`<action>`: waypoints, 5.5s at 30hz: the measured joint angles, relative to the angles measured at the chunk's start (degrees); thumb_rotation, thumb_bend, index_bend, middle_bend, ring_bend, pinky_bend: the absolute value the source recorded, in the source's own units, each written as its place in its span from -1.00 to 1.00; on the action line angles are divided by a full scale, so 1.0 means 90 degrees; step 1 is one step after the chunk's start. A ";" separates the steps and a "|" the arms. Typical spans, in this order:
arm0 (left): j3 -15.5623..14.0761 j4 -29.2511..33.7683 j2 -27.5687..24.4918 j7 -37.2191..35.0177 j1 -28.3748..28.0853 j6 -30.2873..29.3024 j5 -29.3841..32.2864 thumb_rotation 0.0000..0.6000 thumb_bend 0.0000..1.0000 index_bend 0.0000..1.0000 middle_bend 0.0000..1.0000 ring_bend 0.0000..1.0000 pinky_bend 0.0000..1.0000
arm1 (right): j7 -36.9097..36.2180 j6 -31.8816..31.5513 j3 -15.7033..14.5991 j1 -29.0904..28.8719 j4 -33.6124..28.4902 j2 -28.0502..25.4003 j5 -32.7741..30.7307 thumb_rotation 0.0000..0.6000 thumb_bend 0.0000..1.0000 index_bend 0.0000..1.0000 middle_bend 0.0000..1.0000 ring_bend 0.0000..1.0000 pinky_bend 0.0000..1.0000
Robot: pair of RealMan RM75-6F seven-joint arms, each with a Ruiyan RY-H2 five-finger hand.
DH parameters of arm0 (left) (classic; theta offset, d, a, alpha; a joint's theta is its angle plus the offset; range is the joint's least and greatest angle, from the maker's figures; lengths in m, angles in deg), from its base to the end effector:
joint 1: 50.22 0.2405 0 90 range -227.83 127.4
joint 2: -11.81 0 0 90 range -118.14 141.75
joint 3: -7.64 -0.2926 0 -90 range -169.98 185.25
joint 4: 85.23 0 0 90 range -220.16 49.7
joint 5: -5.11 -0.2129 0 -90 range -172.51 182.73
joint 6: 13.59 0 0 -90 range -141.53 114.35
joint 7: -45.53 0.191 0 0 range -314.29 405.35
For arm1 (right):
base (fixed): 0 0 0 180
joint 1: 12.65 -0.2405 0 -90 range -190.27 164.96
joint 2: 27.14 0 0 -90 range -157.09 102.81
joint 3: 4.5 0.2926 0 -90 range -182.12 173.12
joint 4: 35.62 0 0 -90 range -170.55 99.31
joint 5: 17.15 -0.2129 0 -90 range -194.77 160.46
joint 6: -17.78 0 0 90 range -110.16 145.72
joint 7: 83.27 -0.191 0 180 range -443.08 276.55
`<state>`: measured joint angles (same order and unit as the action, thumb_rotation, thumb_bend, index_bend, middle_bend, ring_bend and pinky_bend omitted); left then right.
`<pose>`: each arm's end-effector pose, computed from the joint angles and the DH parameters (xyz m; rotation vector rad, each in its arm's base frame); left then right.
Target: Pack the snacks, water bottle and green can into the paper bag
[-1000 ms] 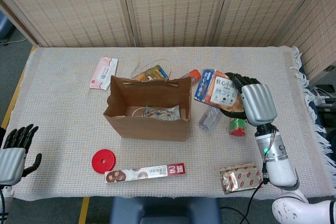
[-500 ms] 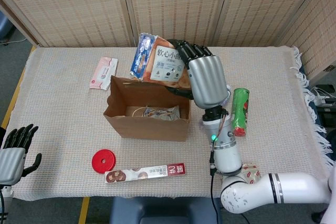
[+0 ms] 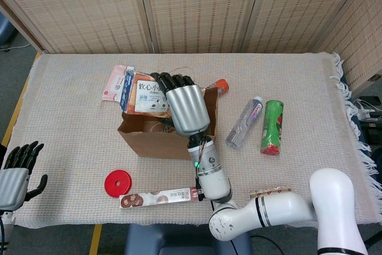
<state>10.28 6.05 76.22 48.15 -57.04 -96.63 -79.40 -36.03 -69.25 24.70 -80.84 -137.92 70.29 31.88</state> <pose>-0.3474 0.2424 0.1673 -1.4209 -0.8760 -0.8527 0.0989 -0.4120 0.0512 1.4847 -0.6796 1.4486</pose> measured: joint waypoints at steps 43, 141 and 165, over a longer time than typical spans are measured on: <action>0.0004 0.0032 0.0017 0.0107 0.0021 -0.0038 0.0023 1.00 -0.11 -0.91 -1.00 -1.00 -1.00 | -0.0347 0.0303 -0.0435 0.1685 -0.2000 -0.2416 -0.0685 1.00 -0.74 -1.00 -0.85 -0.96 -0.64; 0.0002 -0.0005 0.0018 -0.0044 0.0021 -0.0046 -0.0008 1.00 -0.11 -0.90 -1.00 -1.00 -1.00 | 0.0470 0.2893 -0.2985 0.1353 0.1519 -0.1430 -0.0996 1.00 -0.32 0.34 0.19 0.27 0.34; 0.0016 0.0025 0.0056 0.0114 0.0041 -0.0091 0.0016 1.00 -0.11 -0.90 -1.00 -1.00 -1.00 | -0.1449 0.0980 -0.1434 0.2387 -0.1242 -0.4640 0.0856 1.00 -0.32 0.40 0.23 0.30 0.38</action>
<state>10.43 6.28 76.72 49.17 -56.67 -97.45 -79.25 -49.07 -60.42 11.80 -59.36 -149.10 28.53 39.59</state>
